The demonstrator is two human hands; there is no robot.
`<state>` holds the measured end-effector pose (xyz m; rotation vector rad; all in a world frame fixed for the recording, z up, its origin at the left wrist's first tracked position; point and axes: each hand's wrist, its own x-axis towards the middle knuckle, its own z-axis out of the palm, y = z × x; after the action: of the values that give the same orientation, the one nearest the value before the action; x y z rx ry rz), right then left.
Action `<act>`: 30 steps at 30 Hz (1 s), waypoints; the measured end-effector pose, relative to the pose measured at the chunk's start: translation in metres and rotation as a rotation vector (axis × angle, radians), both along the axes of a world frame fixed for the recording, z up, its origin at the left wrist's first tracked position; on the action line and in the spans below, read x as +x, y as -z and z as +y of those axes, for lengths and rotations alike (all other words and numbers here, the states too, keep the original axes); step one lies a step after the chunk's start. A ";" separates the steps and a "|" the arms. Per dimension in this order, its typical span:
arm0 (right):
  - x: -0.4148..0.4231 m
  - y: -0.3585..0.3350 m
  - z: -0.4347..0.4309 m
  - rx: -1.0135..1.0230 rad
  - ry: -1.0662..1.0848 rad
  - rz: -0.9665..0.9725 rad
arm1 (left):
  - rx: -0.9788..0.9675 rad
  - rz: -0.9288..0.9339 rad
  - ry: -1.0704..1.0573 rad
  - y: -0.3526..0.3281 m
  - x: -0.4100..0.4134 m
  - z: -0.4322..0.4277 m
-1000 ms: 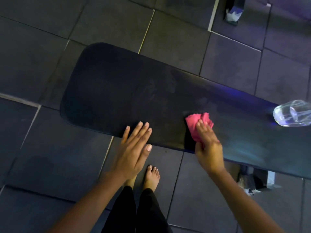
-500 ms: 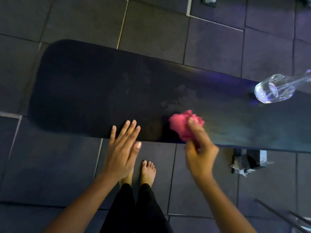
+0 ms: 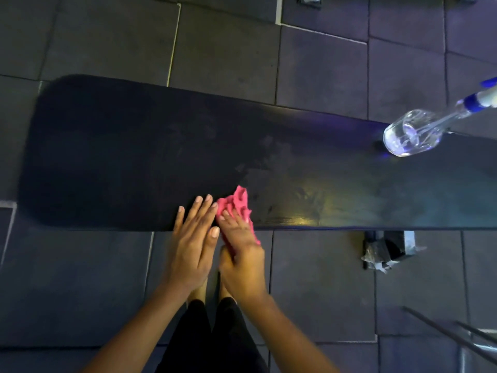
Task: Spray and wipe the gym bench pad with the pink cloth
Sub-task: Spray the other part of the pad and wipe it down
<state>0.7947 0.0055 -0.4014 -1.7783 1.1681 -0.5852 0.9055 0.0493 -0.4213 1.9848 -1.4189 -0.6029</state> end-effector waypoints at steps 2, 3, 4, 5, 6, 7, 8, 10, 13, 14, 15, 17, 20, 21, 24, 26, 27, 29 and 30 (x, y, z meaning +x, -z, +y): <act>0.004 -0.001 -0.001 0.059 0.065 -0.062 | -0.005 0.044 -0.051 0.001 0.004 0.005; 0.003 -0.005 -0.006 0.133 0.158 -0.106 | -0.006 0.055 -0.061 0.001 0.006 0.006; -0.001 -0.011 -0.014 0.212 0.265 -0.164 | -0.009 0.054 -0.058 0.001 0.008 0.007; -0.005 -0.017 -0.026 0.268 0.366 -0.231 | -0.010 0.047 -0.050 0.000 0.011 0.008; -0.011 -0.021 -0.042 0.296 0.454 -0.294 | -0.007 0.034 -0.034 -0.001 0.015 0.007; -0.017 -0.025 -0.059 0.296 0.524 -0.336 | -0.001 0.014 -0.010 -0.001 0.018 0.007; -0.022 -0.029 -0.079 0.281 0.575 -0.359 | 0.006 -0.014 0.016 -0.001 0.019 0.006; -0.029 -0.032 -0.120 0.232 0.633 -0.339 | 0.029 -0.070 0.059 0.001 0.021 0.005; -0.029 -0.026 -0.165 0.138 0.561 -0.039 | 0.073 -0.143 0.107 0.002 0.022 -0.003; -0.025 -0.021 -0.172 0.128 0.506 0.073 | 0.083 -0.166 0.119 0.002 0.022 -0.008; -0.020 -0.018 -0.174 0.134 0.443 0.153 | 0.089 -0.183 0.129 0.002 0.023 -0.013; -0.009 -0.016 -0.162 0.146 0.299 0.214 | 0.099 -0.205 0.147 0.002 0.025 -0.023; -0.006 -0.014 -0.134 0.178 0.137 0.169 | 0.096 -0.198 0.141 0.000 0.028 -0.037; -0.009 -0.014 -0.124 0.189 0.083 0.159 | 0.089 -0.187 0.131 -0.001 0.029 -0.042; -0.016 -0.010 -0.099 0.325 0.001 0.054 | 0.059 -0.192 0.112 -0.004 0.027 -0.047; -0.016 -0.015 -0.095 0.518 0.090 -0.123 | 0.032 -0.197 0.123 -0.006 0.022 -0.046; -0.017 -0.021 -0.098 0.602 0.160 -0.211 | 0.007 -0.191 0.130 -0.007 0.018 -0.044; -0.024 -0.034 -0.106 0.623 0.253 -0.318 | -0.060 -0.187 0.137 -0.006 0.012 -0.040; -0.029 -0.037 -0.108 0.571 0.271 -0.310 | -0.089 -0.203 0.136 -0.006 0.009 -0.038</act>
<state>0.7659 -0.1027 -0.3643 -1.0177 1.2124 -0.5849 0.9141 0.0115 -0.4156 1.9342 -1.6843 -0.3971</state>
